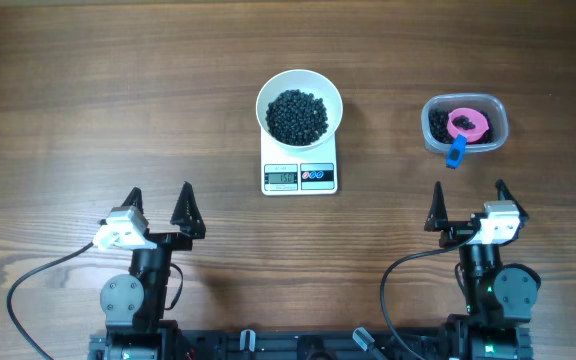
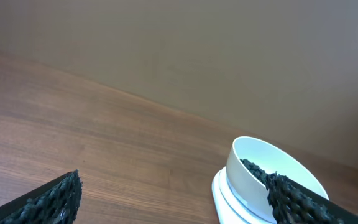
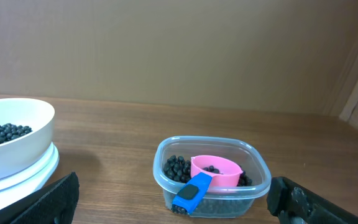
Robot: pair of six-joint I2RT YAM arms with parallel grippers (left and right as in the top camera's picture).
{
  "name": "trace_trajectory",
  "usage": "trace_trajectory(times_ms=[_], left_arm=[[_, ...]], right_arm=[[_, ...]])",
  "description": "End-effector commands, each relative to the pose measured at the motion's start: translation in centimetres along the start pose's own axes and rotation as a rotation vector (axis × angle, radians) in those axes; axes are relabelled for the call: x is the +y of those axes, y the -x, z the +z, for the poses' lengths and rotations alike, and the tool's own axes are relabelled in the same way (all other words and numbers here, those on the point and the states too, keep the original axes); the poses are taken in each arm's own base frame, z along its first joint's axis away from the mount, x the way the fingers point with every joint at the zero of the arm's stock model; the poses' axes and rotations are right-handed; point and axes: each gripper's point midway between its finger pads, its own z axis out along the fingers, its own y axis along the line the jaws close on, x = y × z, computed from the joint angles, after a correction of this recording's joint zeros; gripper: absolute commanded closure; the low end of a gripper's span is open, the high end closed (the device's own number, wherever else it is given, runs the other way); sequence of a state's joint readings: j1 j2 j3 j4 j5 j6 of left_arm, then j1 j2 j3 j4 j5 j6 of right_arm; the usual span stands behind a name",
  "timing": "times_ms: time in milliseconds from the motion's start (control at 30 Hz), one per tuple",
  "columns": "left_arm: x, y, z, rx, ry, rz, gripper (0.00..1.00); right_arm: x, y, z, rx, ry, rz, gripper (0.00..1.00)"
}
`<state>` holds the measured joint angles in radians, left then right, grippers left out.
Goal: Scoop item into bowl and weigh 150g on scale
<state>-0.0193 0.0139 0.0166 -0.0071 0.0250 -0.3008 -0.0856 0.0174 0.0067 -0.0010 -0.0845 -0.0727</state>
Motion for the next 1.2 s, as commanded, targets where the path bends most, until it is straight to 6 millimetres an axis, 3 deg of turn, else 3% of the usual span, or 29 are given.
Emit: trace_trajectory(times_ms=[0, 300, 1167], left_arm=[[0.3, -1.0, 0.0, 0.031, 0.007, 0.004, 0.0], [0.7, -1.9, -0.1, 0.068, 0.019, 0.113, 0.0], [0.6, -2.0, -0.1, 0.074, 0.013, 0.109, 0.0]], right_arm=[[-0.2, 0.3, -0.1, -0.012, -0.012, -0.004, 0.0], [-0.2, 0.3, -0.1, -0.012, -0.012, -0.005, 0.0], [-0.2, 0.3, -0.1, -0.012, -0.012, -0.005, 0.0]])
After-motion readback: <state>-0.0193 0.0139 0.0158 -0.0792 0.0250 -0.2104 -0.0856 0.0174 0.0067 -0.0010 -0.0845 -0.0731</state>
